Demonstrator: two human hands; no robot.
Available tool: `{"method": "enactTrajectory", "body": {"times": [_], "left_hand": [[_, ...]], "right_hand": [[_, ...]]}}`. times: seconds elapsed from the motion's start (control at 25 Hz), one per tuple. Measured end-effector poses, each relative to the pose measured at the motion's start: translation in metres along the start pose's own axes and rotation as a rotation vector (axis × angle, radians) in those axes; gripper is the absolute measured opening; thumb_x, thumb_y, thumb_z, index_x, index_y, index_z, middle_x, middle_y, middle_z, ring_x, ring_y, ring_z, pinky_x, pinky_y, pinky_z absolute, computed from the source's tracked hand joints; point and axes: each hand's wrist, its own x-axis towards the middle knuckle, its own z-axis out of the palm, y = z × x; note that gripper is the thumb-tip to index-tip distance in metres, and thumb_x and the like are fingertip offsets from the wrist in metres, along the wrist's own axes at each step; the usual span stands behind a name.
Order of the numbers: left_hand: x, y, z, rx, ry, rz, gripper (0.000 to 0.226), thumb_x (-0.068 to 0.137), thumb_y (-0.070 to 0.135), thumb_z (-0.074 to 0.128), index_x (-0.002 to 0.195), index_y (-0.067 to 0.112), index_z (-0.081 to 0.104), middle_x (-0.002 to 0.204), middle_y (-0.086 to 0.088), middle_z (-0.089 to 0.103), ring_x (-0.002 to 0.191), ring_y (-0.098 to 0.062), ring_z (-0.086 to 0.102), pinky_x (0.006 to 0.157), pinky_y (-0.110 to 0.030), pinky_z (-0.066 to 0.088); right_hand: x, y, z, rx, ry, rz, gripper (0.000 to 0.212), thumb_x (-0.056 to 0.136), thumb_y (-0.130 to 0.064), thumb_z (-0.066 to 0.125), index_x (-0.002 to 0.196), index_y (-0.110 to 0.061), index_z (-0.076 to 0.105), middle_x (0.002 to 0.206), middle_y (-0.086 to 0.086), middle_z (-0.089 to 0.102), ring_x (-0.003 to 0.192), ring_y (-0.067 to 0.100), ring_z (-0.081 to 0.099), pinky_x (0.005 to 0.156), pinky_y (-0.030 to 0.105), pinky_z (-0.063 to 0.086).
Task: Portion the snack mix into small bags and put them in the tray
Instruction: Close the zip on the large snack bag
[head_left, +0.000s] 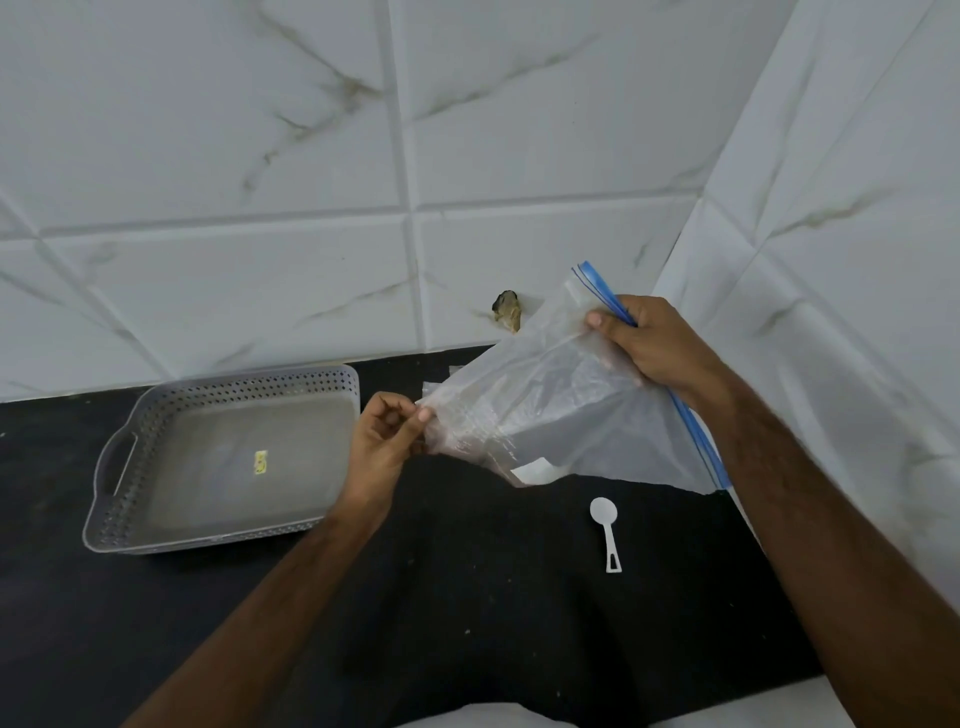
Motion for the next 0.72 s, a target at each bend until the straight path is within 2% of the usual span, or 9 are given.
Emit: {"method": "enactTrajectory", "body": {"times": [0.08,0.16,0.28,0.36,0.44,0.52,0.56,0.64,0.72], "left_hand": [[0.000,0.001,0.000,-0.004,0.030,0.013,0.013,0.086,0.009,0.071,0.095,0.011,0.062,0.086,-0.002,0.069,0.076,-0.010,0.066,0.063,-0.024,0.056],[0.001,0.001,0.000,-0.007,0.053,0.015,0.022,0.082,0.010,0.074,0.103,0.010,0.067,0.089,-0.003,0.070,0.080,-0.011,0.067,0.067,-0.023,0.058],[0.004,0.001,-0.004,-0.040,0.007,-0.020,0.030,0.081,0.014,0.074,0.111,0.007,0.070,0.100,-0.009,0.074,0.091,-0.017,0.070,0.077,-0.027,0.060],[0.004,0.003,-0.007,-0.118,-0.038,-0.083,0.026,0.081,0.022,0.074,0.102,0.009,0.074,0.102,-0.008,0.076,0.093,-0.018,0.073,0.079,-0.029,0.061],[0.004,0.007,-0.008,-0.128,-0.074,-0.110,0.015,0.079,0.031,0.072,0.084,0.018,0.075,0.092,-0.005,0.076,0.083,-0.015,0.072,0.074,-0.029,0.061],[0.004,0.009,-0.010,-0.072,-0.086,-0.105,0.014,0.085,0.032,0.068,0.078,0.020,0.069,0.084,-0.002,0.071,0.077,-0.014,0.068,0.071,-0.030,0.059],[0.004,0.008,-0.010,-0.038,-0.072,-0.106,0.015,0.091,0.029,0.065,0.079,0.019,0.066,0.083,-0.002,0.069,0.076,-0.015,0.066,0.070,-0.031,0.059],[0.005,0.009,-0.009,0.004,0.007,-0.133,0.020,0.102,0.020,0.054,0.083,0.016,0.059,0.081,-0.002,0.068,0.075,-0.016,0.065,0.068,-0.033,0.057],[0.006,0.009,-0.008,-0.002,0.090,-0.179,0.022,0.106,0.016,0.048,0.085,0.015,0.056,0.080,-0.002,0.068,0.075,-0.018,0.064,0.068,-0.033,0.055]], "right_hand": [[0.000,0.000,0.002,-0.026,0.019,-0.017,0.023,0.101,-0.035,0.056,0.087,-0.028,0.073,0.076,0.008,0.067,0.068,0.012,0.062,0.071,0.029,0.049],[0.000,0.002,0.004,-0.035,0.028,-0.017,0.023,0.102,-0.034,0.055,0.090,-0.028,0.074,0.079,0.003,0.068,0.071,0.015,0.064,0.071,0.029,0.051],[0.000,0.003,0.005,-0.027,0.045,-0.011,0.024,0.102,-0.036,0.054,0.099,-0.022,0.074,0.095,0.011,0.072,0.089,0.026,0.069,0.088,0.042,0.056],[0.000,0.001,0.004,-0.019,0.052,-0.011,0.024,0.101,-0.037,0.054,0.099,-0.023,0.074,0.097,0.007,0.073,0.091,0.023,0.069,0.092,0.045,0.056],[-0.002,0.000,0.003,-0.003,0.039,-0.017,0.023,0.101,-0.038,0.054,0.096,-0.028,0.074,0.098,0.008,0.073,0.092,0.025,0.070,0.093,0.046,0.056],[-0.002,0.001,0.001,-0.015,0.015,-0.044,0.025,0.100,-0.043,0.054,0.093,-0.031,0.074,0.098,0.018,0.071,0.092,0.033,0.069,0.091,0.049,0.057],[-0.003,0.001,0.001,-0.021,0.009,-0.062,0.026,0.100,-0.044,0.053,0.093,-0.032,0.075,0.093,0.017,0.071,0.089,0.032,0.069,0.087,0.047,0.058],[-0.006,-0.002,-0.002,-0.008,-0.016,-0.075,0.028,0.102,-0.041,0.052,0.094,-0.029,0.076,0.074,0.004,0.069,0.071,0.017,0.067,0.073,0.034,0.057],[-0.009,-0.007,-0.005,0.012,-0.081,-0.062,0.031,0.102,-0.041,0.051,0.098,-0.027,0.077,0.071,0.010,0.065,0.066,0.012,0.065,0.070,0.030,0.055]]}}
